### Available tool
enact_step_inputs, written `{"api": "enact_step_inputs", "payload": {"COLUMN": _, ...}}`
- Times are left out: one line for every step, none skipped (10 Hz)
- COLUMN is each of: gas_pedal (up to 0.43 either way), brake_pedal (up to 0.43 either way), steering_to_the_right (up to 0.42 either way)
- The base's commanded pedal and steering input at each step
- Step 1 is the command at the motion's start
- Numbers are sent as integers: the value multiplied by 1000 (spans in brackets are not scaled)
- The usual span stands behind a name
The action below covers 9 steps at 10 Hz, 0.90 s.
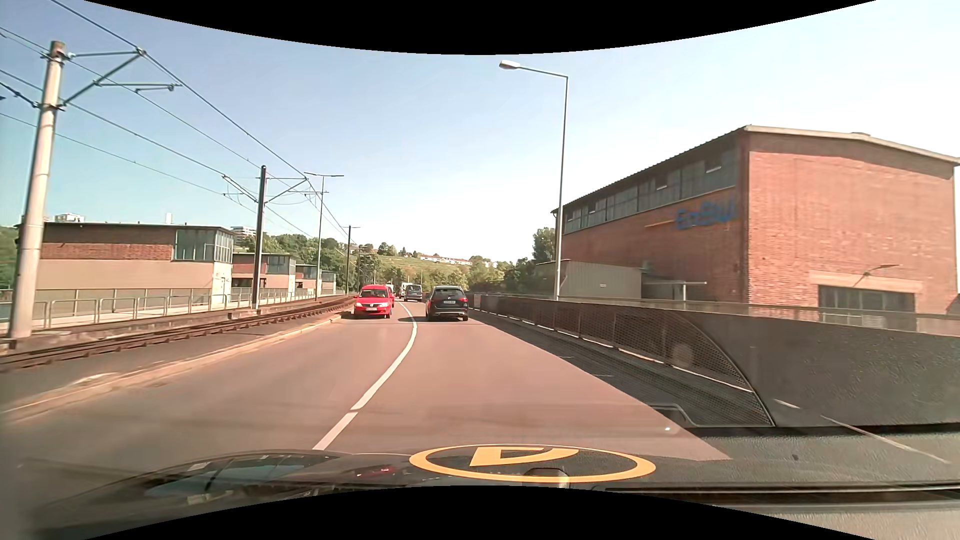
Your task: Follow the waypoints while adhering to traffic rules and regulations
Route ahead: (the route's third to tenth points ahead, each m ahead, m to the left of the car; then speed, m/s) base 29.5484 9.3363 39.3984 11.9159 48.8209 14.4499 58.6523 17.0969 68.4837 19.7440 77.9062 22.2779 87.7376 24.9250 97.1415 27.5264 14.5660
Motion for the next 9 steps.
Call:
{"api": "enact_step_inputs", "payload": {"gas_pedal": 150, "brake_pedal": 0, "steering_to_the_right": -55}}
{"api": "enact_step_inputs", "payload": {"gas_pedal": 150, "brake_pedal": 0, "steering_to_the_right": -55}}
{"api": "enact_step_inputs", "payload": {"gas_pedal": 138, "brake_pedal": 0, "steering_to_the_right": -55}}
{"api": "enact_step_inputs", "payload": {"gas_pedal": 130, "brake_pedal": 0, "steering_to_the_right": -54}}
{"api": "enact_step_inputs", "payload": {"gas_pedal": 130, "brake_pedal": 0, "steering_to_the_right": -54}}
{"api": "enact_step_inputs", "payload": {"gas_pedal": 130, "brake_pedal": 0, "steering_to_the_right": -53}}
{"api": "enact_step_inputs", "payload": {"gas_pedal": 130, "brake_pedal": 0, "steering_to_the_right": -51}}
{"api": "enact_step_inputs", "payload": {"gas_pedal": 130, "brake_pedal": 0, "steering_to_the_right": -49}}
{"api": "enact_step_inputs", "payload": {"gas_pedal": 130, "brake_pedal": 0, "steering_to_the_right": -47}}
